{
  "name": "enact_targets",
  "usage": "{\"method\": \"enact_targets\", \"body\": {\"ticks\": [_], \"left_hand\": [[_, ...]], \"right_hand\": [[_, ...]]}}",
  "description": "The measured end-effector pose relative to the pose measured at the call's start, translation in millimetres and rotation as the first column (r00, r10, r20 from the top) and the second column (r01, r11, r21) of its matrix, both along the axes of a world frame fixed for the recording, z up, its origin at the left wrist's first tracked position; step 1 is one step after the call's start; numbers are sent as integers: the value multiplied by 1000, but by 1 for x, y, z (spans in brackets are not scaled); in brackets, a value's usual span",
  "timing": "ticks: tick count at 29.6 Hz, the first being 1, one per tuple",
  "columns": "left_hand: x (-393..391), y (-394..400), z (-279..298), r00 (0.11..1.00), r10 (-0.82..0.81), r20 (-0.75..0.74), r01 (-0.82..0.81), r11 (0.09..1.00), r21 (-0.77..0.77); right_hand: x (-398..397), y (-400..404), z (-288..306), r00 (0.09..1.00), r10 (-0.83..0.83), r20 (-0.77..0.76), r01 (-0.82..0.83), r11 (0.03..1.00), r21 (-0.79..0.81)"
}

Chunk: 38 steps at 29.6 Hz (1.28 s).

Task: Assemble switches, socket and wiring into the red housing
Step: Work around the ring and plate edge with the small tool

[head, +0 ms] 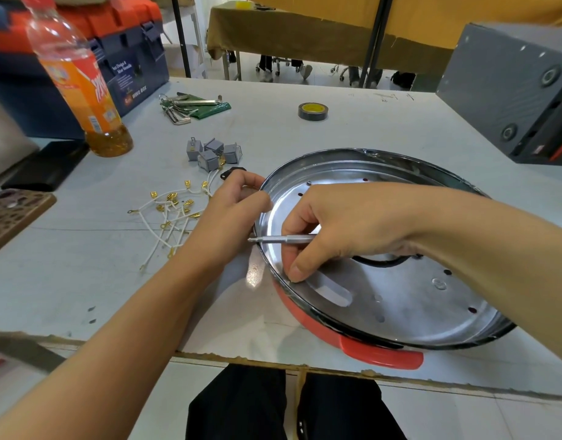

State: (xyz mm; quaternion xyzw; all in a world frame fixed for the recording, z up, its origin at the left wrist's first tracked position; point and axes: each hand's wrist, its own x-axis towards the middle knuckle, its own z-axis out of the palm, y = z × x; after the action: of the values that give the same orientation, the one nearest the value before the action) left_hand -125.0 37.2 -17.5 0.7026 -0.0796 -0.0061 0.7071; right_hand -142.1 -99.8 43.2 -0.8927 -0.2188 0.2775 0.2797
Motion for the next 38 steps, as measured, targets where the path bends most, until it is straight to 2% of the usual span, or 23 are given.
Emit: {"method": "enact_targets", "body": {"ticks": [10, 14, 19, 25, 28, 34, 38], "left_hand": [[-3, -1, 2, 999, 15, -37, -16, 999, -35], [-3, 0, 2, 998, 5, -58, -7, 999, -37], [-2, 1, -1, 997, 2, -79, -7, 998, -64], [-2, 1, -1, 996, -5, -86, -1, 998, -70], [-2, 2, -2, 995, -2, -102, -4, 998, -59], [-3, 1, 1, 998, -7, -56, 4, 999, -46], [-4, 0, 2, 999, -10, -50, 7, 999, -46]], "right_hand": [[0, -8, 0, 997, -23, -79, 28, 998, 65], [1, -20, 5, 989, -97, -110, 116, 976, 186], [1, -30, 4, 978, -100, -182, 174, 875, 451], [0, -38, 4, 950, 32, -310, 185, 742, 645], [-3, -35, 2, 966, -41, -257, 200, 746, 635], [-11, -23, -5, 984, -152, -90, 177, 857, 484], [-13, -20, -6, 982, -175, -74, 189, 865, 465]]}}
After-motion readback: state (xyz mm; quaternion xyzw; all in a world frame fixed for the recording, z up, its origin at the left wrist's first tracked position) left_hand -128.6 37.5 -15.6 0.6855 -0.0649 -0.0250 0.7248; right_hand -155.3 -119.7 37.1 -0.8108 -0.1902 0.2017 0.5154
